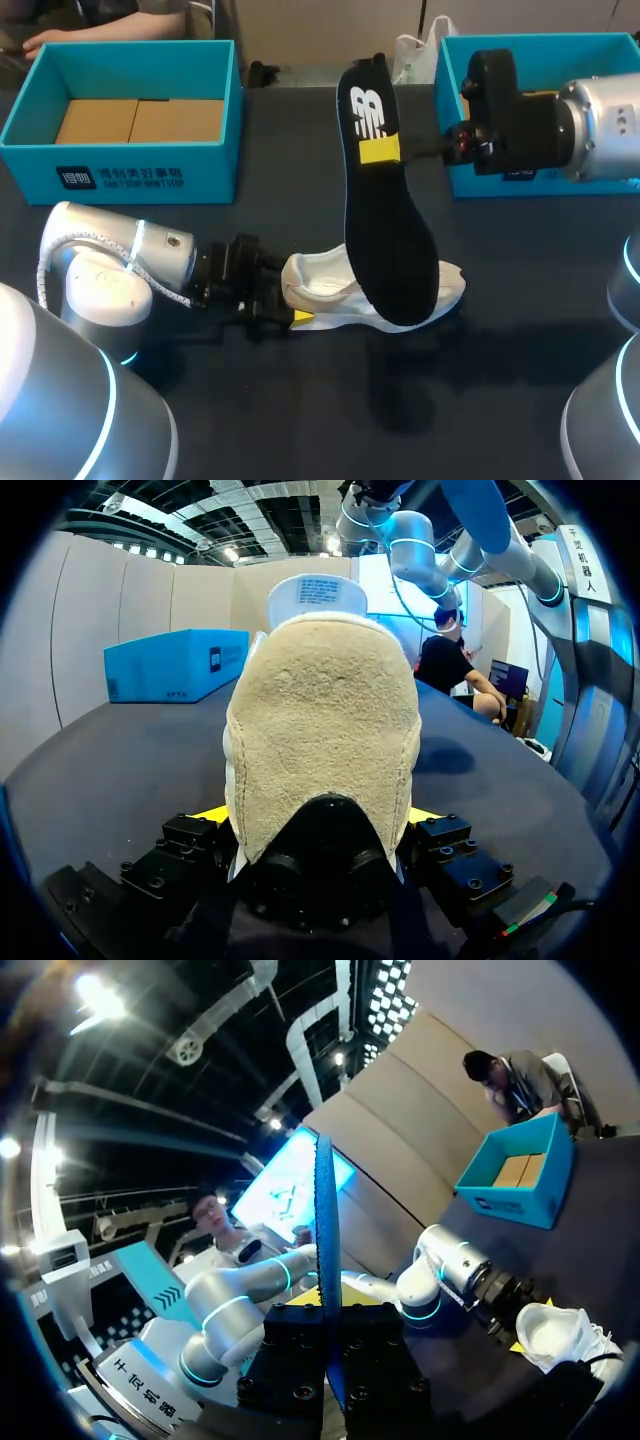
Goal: Take the shoe out of the shoebox, open the shoe tongue, remove and reinsert the insole, then place the shoe into the shoebox
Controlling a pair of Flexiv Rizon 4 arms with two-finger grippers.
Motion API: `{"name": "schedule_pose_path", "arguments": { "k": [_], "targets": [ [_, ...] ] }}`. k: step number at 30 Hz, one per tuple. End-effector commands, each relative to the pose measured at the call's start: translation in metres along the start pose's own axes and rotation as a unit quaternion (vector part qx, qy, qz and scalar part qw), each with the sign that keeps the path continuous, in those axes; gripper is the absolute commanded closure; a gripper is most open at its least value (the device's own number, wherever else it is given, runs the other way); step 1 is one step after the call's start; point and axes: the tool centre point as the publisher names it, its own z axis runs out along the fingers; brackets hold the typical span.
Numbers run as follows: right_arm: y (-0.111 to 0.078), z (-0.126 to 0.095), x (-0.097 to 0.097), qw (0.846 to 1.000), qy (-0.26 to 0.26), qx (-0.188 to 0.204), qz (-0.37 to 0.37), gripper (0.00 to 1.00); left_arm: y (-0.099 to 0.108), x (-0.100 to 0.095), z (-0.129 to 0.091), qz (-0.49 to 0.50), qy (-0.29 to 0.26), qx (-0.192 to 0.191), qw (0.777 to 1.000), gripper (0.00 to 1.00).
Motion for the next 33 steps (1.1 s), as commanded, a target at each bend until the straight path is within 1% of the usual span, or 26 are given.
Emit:
{"name": "schedule_pose_path", "arguments": {
  "k": [1,2,3,4,5,10,15,20,21,33],
  "targets": [
    [0.002,0.004,-0.002,1.0,0.0,0.002,0.001,1.0,0.0,0.0,0.001,0.0,0.0,-0.001,1.0,1.0],
    [0.002,0.004,-0.002,1.0,0.0,0.002,0.001,1.0,-0.002,0.001,-0.003,-0.001,0.003,-0.004,1.0,0.94],
    [0.002,0.004,-0.002,1.0,0.0,0.002,0.001,1.0,-0.003,0.002,-0.005,0.003,0.01,-0.001,1.0,0.56],
    [0.002,0.004,-0.002,1.0,0.0,0.002,0.001,1.0,-0.003,0.003,-0.007,0.004,0.009,-0.004,1.0,0.22],
    [0.002,0.004,-0.002,1.0,0.0,0.002,0.001,1.0,-0.004,0.004,-0.009,0.006,0.006,-0.01,1.0,0.0],
    [0.002,0.004,-0.002,1.0,0.0,0.002,0.001,1.0,-0.009,0.005,-0.019,0.0,0.004,-0.015,1.0,0.0],
    [0.002,0.004,-0.002,1.0,0.0,0.002,0.001,1.0,-0.015,0.007,-0.028,-0.003,0.004,-0.035,0.999,0.0],
    [0.002,0.004,-0.002,1.0,0.0,0.002,0.001,1.0,-0.017,0.008,-0.035,-0.007,0.006,-0.091,0.996,0.0],
    [0.002,0.004,-0.002,1.0,0.0,0.002,0.001,1.0,-0.018,0.008,-0.037,-0.02,0.009,-0.103,0.994,0.0],
    [0.002,0.004,-0.002,1.0,0.0,0.002,0.001,1.0,-0.018,0.008,-0.037,-0.02,0.009,-0.103,0.994,0.0]
  ]
}}
